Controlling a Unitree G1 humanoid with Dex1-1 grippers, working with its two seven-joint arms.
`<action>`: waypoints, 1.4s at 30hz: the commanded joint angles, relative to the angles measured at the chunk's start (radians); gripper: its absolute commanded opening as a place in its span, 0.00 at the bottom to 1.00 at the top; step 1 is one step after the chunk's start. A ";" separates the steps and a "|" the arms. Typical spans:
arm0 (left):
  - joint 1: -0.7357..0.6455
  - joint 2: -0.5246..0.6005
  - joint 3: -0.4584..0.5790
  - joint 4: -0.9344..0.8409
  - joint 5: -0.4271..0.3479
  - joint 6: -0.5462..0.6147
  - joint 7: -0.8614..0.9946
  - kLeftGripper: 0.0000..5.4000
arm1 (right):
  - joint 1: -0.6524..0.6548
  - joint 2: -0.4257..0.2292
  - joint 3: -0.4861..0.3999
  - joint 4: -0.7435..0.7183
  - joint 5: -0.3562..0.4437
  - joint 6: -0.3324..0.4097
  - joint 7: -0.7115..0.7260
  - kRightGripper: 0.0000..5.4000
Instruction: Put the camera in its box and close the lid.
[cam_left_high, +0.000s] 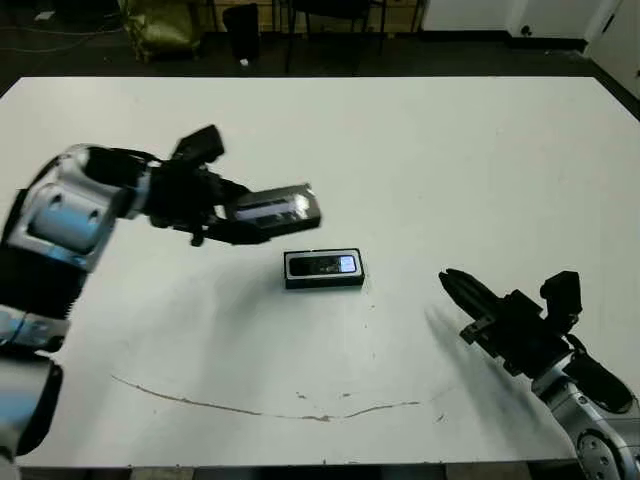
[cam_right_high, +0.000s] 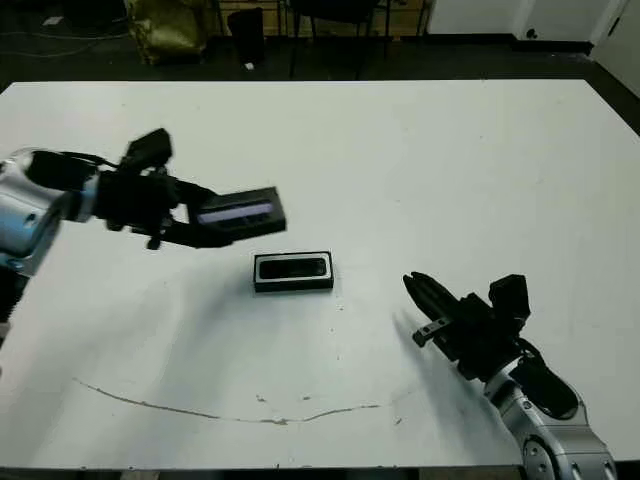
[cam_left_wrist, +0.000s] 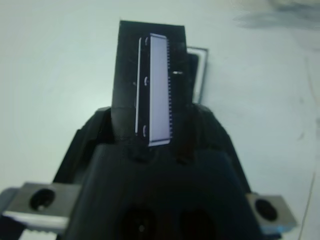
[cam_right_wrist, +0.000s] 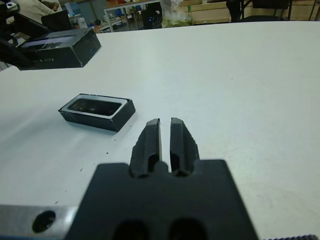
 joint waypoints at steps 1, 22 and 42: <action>-0.018 -0.040 -0.045 0.014 0.021 0.002 -0.004 0.46 | 0.001 -0.003 -0.003 -0.001 -0.006 0.005 -0.006 0.00; -0.096 -0.184 -0.160 0.191 0.162 -0.098 0.005 0.46 | 0.021 -0.008 -0.011 -0.032 0.014 0.042 -0.038 0.00; -0.146 -0.234 -0.170 0.278 0.225 -0.089 0.001 0.46 | 0.037 0.006 0.005 -0.023 0.002 0.014 -0.038 0.00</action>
